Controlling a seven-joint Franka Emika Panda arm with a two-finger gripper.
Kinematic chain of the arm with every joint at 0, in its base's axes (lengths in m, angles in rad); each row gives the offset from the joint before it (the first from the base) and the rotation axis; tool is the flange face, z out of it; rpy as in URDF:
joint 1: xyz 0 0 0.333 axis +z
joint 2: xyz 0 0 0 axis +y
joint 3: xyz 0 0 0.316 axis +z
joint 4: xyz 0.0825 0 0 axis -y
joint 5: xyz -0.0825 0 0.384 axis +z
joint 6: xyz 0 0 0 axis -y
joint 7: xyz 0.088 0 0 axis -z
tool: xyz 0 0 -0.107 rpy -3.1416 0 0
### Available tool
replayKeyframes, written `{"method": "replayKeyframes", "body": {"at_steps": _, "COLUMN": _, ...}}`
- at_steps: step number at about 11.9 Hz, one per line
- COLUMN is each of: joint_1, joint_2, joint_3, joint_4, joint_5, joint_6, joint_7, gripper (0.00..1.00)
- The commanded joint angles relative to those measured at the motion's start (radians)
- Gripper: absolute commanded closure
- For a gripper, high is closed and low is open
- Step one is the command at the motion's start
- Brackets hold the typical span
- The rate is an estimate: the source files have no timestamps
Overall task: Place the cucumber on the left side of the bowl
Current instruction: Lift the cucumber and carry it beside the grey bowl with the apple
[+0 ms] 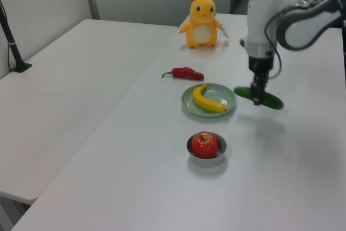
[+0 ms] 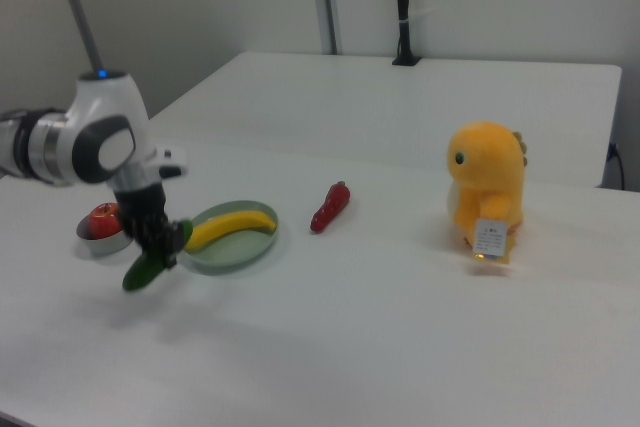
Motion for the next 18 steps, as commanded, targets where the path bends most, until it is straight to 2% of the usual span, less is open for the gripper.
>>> {"method": "replayKeyframes", "body": {"at_steps": 1, "joint_1": 0.037, "joint_2": 0.095, "joint_3": -0.001, "joint_4": 0.229, "joint_5": 0.058, "joint_6": 0.004, "joint_7": 0.118, "gripper": 0.73}}
{"method": "replayKeyframes", "body": {"at_steps": 4, "joint_1": 0.104, "joint_2": 0.199, "joint_3": -0.001, "joint_4": 0.394, "joint_5": 0.092, "joint_6": 0.011, "joint_7": 0.210, "gripper": 0.73}}
{"method": "replayKeyframes", "body": {"at_steps": 9, "joint_1": 0.305, "joint_2": 0.227, "joint_3": -0.001, "joint_4": 0.414, "joint_5": 0.084, "joint_6": 0.164, "joint_7": 0.332, "gripper": 0.73}}
{"method": "replayKeyframes", "body": {"at_steps": 12, "joint_1": 0.422, "joint_2": 0.317, "joint_3": 0.000, "joint_4": 0.423, "joint_5": 0.054, "joint_6": 0.218, "joint_7": 0.401, "gripper": 0.73}}
{"method": "replayKeyframes", "body": {"at_steps": 14, "joint_1": 0.448, "joint_2": 0.366, "joint_3": 0.005, "joint_4": 0.428, "joint_5": 0.002, "joint_6": 0.295, "joint_7": 0.447, "gripper": 0.71}}
{"method": "replayKeyframes", "body": {"at_steps": 17, "joint_1": 0.451, "joint_2": 0.425, "joint_3": 0.008, "joint_4": 0.452, "joint_5": -0.015, "joint_6": 0.352, "joint_7": 0.456, "gripper": 0.67}}
{"method": "replayKeyframes", "body": {"at_steps": 18, "joint_1": 0.451, "joint_2": 0.432, "joint_3": 0.008, "joint_4": 0.457, "joint_5": -0.018, "joint_6": 0.352, "joint_7": 0.456, "gripper": 0.52}}
